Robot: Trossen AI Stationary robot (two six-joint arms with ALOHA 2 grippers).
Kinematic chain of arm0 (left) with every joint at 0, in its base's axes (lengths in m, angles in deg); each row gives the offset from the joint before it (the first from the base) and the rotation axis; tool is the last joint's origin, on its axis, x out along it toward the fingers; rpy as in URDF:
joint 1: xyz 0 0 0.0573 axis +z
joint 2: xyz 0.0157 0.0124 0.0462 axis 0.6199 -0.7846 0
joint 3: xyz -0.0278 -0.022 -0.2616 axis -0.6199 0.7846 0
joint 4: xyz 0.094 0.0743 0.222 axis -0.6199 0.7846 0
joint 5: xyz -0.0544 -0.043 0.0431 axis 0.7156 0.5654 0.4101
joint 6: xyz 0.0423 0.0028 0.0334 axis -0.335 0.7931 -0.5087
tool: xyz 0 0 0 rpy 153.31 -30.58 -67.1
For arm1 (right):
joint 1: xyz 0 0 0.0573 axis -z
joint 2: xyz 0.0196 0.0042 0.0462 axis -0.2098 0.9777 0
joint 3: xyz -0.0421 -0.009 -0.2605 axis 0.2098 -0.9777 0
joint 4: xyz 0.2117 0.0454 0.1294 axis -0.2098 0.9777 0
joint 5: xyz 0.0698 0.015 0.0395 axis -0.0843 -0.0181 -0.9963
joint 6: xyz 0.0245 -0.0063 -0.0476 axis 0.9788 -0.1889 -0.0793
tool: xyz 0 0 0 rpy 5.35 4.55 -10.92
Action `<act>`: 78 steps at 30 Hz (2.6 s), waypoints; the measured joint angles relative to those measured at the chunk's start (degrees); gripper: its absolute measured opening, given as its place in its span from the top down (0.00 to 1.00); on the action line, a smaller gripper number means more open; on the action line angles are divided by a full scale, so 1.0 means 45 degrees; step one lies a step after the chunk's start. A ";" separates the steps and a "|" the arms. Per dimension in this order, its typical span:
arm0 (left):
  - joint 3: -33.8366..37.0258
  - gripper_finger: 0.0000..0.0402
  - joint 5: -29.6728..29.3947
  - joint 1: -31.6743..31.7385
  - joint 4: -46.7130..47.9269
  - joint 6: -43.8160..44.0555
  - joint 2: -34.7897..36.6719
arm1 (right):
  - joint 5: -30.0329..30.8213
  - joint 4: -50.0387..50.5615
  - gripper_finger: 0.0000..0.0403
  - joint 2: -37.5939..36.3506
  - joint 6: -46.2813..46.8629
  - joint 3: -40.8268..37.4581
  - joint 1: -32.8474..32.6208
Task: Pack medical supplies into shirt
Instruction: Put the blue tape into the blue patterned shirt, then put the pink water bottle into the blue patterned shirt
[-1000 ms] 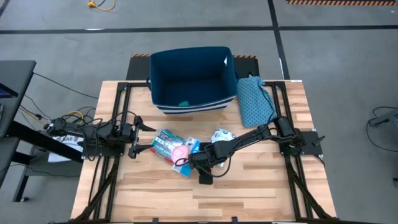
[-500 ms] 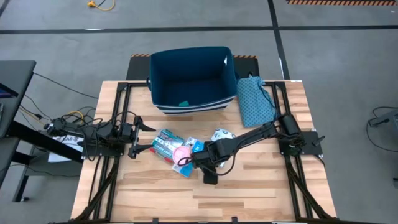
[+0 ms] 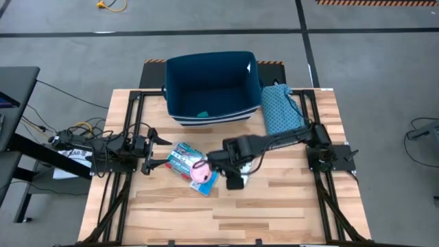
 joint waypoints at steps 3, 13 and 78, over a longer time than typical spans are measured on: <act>0.0001 0.17 0.0004 0.0000 -0.0004 0.0340 0.0000 | 0.0531 0.1035 0.68 0.0006 -0.0424 0.1436 0.0357; -0.0001 0.17 0.0007 0.0000 -0.0014 0.2269 0.0005 | 0.2953 0.1071 0.67 -0.0640 -0.2276 0.4108 0.2145; 0.0000 0.17 0.1978 -0.0005 -0.0636 0.1931 0.0000 | -0.0235 0.0887 0.25 -0.0606 -0.7247 0.4370 0.3438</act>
